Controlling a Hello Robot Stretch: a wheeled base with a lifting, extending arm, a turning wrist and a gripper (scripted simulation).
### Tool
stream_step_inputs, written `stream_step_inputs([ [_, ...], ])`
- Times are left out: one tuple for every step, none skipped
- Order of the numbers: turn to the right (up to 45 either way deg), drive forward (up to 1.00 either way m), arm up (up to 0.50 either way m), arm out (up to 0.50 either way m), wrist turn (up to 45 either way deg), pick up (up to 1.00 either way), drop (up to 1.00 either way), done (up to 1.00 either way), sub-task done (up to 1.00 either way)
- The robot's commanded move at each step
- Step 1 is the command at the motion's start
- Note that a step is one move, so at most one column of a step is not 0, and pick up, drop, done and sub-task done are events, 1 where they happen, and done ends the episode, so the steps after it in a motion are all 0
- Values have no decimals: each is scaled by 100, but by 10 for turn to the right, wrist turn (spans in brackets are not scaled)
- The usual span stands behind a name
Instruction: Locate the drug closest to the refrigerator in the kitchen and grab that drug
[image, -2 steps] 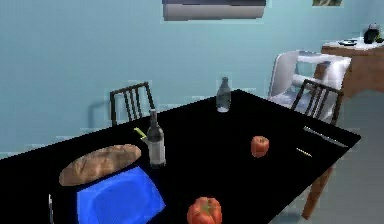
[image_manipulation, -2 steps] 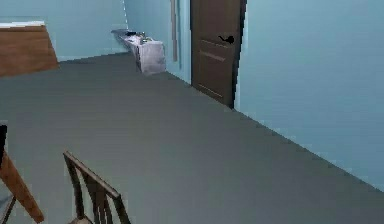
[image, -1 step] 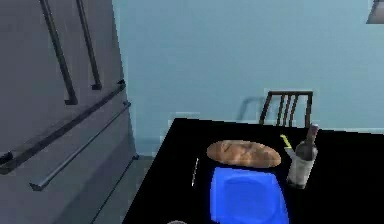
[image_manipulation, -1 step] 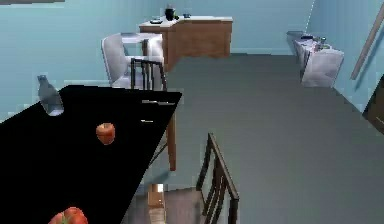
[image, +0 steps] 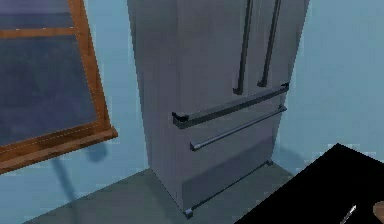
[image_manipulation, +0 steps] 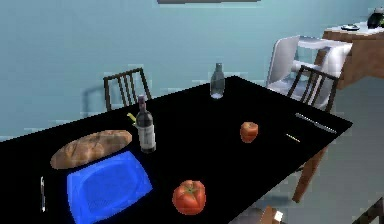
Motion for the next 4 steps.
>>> stream_step_inputs([
  [-90, 0, 0, 0, 0, 0, 0, 0, 0],
  [0, 0, 50, 0, 0, 0, 0, 0, 0],
  [0, 0, 36, 0, 0, 0, 0, 0, 0],
  [0, 0, 0, 46, 0, 0, 0, 0, 0],
])
